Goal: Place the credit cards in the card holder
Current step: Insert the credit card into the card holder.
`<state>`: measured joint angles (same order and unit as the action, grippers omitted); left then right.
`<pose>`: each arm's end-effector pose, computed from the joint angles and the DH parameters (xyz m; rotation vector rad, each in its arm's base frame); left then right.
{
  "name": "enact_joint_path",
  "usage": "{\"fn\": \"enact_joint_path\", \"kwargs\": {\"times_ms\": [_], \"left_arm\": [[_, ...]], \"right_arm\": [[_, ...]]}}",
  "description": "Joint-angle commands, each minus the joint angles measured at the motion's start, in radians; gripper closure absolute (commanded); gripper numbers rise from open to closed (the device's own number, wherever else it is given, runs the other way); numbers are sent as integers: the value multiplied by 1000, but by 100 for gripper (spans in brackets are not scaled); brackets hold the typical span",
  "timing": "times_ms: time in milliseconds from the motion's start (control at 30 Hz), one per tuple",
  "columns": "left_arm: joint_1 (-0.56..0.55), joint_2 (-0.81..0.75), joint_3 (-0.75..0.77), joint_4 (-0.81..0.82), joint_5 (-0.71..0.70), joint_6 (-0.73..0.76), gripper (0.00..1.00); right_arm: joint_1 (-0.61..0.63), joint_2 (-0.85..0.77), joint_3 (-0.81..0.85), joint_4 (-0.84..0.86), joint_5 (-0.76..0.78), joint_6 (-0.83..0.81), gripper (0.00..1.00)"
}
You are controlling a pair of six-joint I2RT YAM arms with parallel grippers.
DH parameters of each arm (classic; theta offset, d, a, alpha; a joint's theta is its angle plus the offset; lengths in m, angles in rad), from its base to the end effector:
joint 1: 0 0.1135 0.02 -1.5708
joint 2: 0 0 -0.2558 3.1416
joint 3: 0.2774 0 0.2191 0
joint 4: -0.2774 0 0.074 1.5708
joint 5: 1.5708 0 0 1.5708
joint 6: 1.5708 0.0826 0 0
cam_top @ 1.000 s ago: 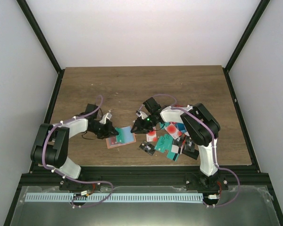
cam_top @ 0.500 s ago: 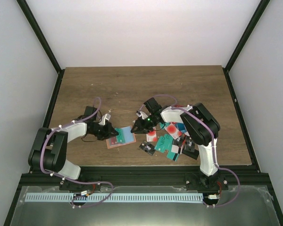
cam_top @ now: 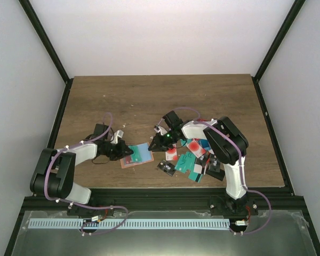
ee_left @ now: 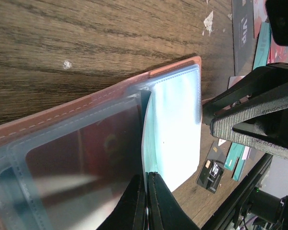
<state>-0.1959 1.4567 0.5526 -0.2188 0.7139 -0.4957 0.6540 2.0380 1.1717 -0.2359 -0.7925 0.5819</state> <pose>0.2125 -0.0973 0.1162 -0.1785 2.7360 -1.1695 0.2634 0.2760 0.1024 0.3728 -2.7328 -1.3154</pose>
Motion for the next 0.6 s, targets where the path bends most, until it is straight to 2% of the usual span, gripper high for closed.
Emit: {"fn": "enact_joint_path", "kwargs": {"times_ms": [0, 233, 567], "left_arm": [[-2, 33, -36, 75, 12, -19, 96], [-2, 71, -39, 113, 41, -27, 96], [-4, 97, -56, 156, 60, -42, 96]], "right_arm": [[32, 79, -14, -42, 63, -1, 76], [35, 86, -21, -45, 72, 8, 82], [39, 93, -29, -33, 73, 21, 84]]}}
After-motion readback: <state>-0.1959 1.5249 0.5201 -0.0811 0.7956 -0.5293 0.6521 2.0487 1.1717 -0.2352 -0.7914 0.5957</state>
